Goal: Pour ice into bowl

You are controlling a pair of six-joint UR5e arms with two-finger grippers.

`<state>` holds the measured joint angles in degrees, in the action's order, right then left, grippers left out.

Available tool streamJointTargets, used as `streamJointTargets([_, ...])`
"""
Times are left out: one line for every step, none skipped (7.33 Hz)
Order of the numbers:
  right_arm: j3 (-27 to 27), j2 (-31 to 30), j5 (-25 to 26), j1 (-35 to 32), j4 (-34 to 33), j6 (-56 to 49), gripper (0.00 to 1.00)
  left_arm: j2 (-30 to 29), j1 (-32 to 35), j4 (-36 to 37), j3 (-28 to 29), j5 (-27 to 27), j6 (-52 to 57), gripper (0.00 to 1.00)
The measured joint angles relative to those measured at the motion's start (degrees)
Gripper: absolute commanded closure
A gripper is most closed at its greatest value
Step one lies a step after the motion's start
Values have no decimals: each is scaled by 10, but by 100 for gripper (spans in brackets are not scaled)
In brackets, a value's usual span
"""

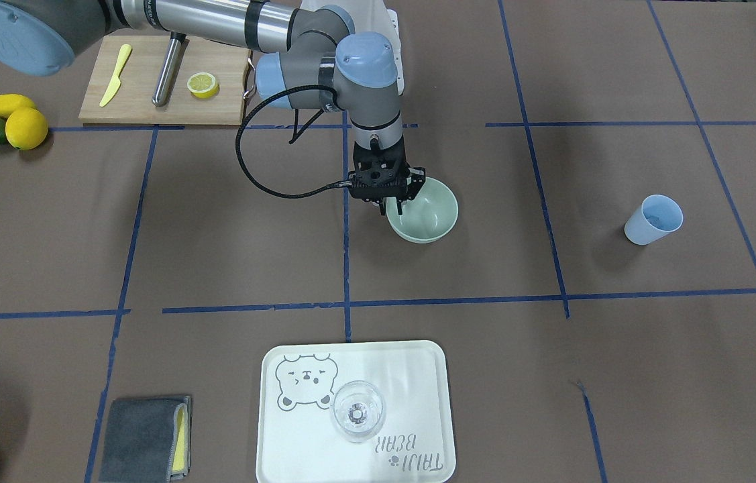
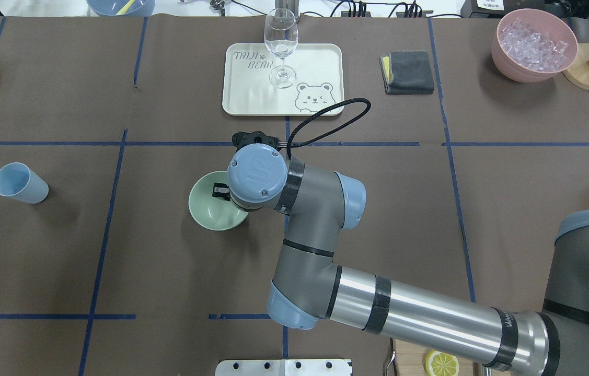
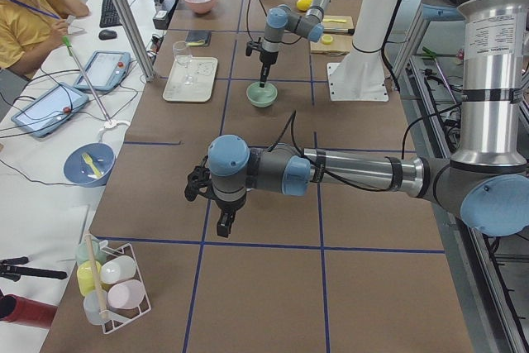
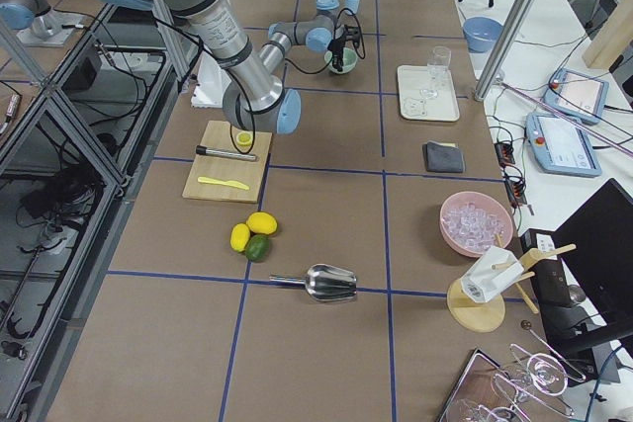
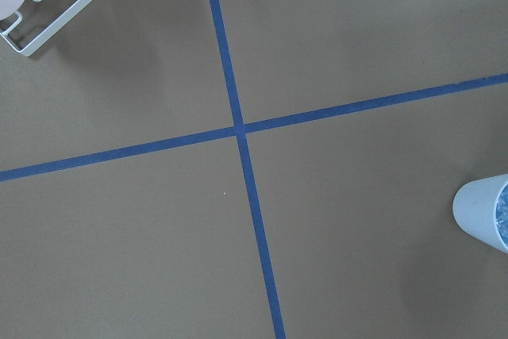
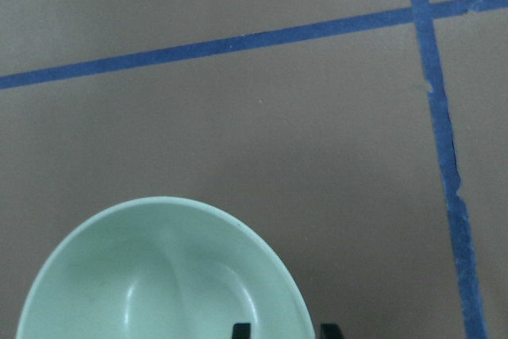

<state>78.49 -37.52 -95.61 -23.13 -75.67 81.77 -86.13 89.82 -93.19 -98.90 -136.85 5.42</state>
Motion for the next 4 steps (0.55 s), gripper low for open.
streamJointTargets([5,-3,1,-14,4,-7,0,0,0,0,0,0,1,0])
streamJointTargets([11,-8,-18,-43,-2,-25,0,0,0,0,-2,0,1,0])
streamJointTargets([27,-23,-49,-83,-20,-65,0,0,0,0,-7,0,2,0])
streamJointTargets([57,-49,-81,-128,-46,-123,0,0,-1,-1,-14,1,2,0])
